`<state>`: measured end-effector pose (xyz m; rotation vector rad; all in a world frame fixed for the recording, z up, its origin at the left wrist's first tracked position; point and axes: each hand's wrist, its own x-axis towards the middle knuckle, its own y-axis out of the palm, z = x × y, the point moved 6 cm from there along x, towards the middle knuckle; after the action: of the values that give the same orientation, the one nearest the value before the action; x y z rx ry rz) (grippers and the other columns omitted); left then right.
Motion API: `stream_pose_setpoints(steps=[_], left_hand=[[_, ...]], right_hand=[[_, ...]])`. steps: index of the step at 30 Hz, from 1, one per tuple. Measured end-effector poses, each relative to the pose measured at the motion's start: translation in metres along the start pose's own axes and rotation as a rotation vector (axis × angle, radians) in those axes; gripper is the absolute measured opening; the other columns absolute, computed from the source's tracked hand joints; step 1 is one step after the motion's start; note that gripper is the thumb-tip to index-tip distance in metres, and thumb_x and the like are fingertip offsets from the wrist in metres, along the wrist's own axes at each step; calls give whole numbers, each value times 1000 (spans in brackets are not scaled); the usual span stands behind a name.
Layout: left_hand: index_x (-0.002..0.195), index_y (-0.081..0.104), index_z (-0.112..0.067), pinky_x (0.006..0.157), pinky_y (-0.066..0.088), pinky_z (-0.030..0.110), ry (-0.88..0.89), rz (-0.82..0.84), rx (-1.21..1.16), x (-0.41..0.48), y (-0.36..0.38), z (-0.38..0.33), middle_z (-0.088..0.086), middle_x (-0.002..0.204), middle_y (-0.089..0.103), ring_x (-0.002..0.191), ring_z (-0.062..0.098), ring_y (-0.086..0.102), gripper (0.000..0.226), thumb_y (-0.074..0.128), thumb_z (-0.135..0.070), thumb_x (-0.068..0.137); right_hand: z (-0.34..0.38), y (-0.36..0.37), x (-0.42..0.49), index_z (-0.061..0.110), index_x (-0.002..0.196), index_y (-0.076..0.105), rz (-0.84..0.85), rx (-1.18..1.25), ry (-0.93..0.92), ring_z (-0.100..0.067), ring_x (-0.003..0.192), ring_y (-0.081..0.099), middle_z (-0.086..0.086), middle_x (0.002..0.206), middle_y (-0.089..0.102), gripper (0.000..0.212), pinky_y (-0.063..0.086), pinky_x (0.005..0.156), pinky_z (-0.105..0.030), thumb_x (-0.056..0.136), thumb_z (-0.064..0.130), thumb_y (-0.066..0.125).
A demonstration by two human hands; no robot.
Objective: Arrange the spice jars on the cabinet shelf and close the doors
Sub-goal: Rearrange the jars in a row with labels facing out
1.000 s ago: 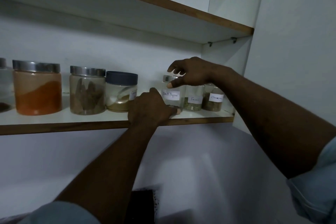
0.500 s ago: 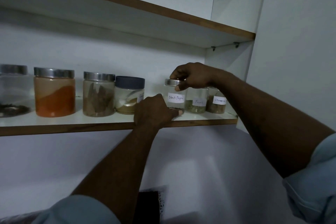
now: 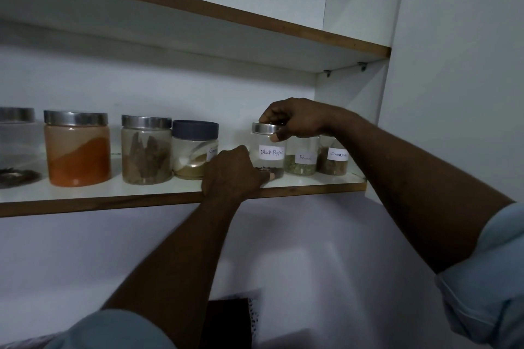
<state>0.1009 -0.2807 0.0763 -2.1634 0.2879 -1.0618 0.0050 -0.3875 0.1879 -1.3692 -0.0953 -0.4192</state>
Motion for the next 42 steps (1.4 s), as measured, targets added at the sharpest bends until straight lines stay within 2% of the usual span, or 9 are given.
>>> stream_pose_setpoints(steps=[8, 11, 15, 19, 24, 28, 32, 36, 42], left_hand=[[120, 63, -22, 74, 44, 30, -5, -34, -58, -5, -6, 3, 0, 104, 74, 100, 22, 65, 67, 80, -62, 69], [107, 66, -24, 71, 47, 27, -15, -72, -135, -14, -19, 9, -5, 91, 73, 89, 16, 65, 51, 84, -54, 69], [72, 62, -25, 56, 35, 23, -14, -90, -147, -27, -46, 33, -12, 70, 63, 67, 2, 55, 33, 80, -52, 76], [68, 64, -20, 60, 40, 27, -15, -85, -192, -36, -77, 69, -4, 62, 63, 63, 11, 59, 35, 76, -50, 82], [69, 66, -21, 64, 49, 29, -23, -108, -180, -39, -82, 76, -3, 64, 66, 65, 13, 63, 28, 77, -42, 82], [78, 60, -16, 65, 51, 33, -59, -206, -144, -36, -84, 76, -1, 68, 62, 66, 17, 60, 32, 84, -38, 76], [103, 52, -16, 58, 39, 27, -98, -300, -159, -34, -88, 80, 0, 90, 59, 79, 17, 56, 60, 92, -37, 65], [137, 45, -12, 87, 52, 39, -119, -215, -67, -26, -81, 82, 13, 128, 59, 113, 30, 58, 97, 91, -52, 61], [138, 45, -15, 91, 55, 40, -66, 12, -1, -21, -69, 76, 6, 128, 66, 110, 28, 65, 94, 83, -63, 67]], right_hand=[[-4, 0, 2, 19, 127, 64, 3, 32, 3, -16, 113, 65, 5, 121, 70, 42, 51, 105, -45, 88, 12, 77], [-4, 0, 4, 19, 129, 63, 24, 12, 2, -18, 115, 64, 4, 124, 69, 44, 50, 106, -46, 88, 14, 78], [-1, -8, 3, 26, 142, 55, 1, -103, -19, -14, 135, 53, 6, 146, 58, 56, 40, 109, -31, 91, 33, 76], [20, -27, 3, 24, 142, 55, -148, -46, -101, -16, 134, 54, 2, 146, 58, 58, 40, 103, -28, 91, 44, 73], [83, 1, 21, 25, 147, 48, -80, -140, -206, -18, 135, 52, 0, 150, 53, 65, 41, 106, -32, 90, 40, 75], [118, 54, 44, 28, 153, 36, 142, -263, -205, -24, 128, 50, -5, 150, 50, 78, 42, 98, -34, 86, 24, 76], [131, 64, 56, 21, 148, 42, 122, -414, -196, -22, 111, 55, -6, 133, 59, 72, 47, 89, -35, 87, 35, 77], [129, 50, 56, 18, 134, 55, 74, -602, -149, -18, 99, 53, -2, 117, 63, 70, 44, 78, -34, 84, 65, 70], [110, 38, 50, 17, 120, 62, 40, -564, -149, -20, 99, 58, 0, 110, 65, 55, 41, 71, -31, 87, 60, 70]])
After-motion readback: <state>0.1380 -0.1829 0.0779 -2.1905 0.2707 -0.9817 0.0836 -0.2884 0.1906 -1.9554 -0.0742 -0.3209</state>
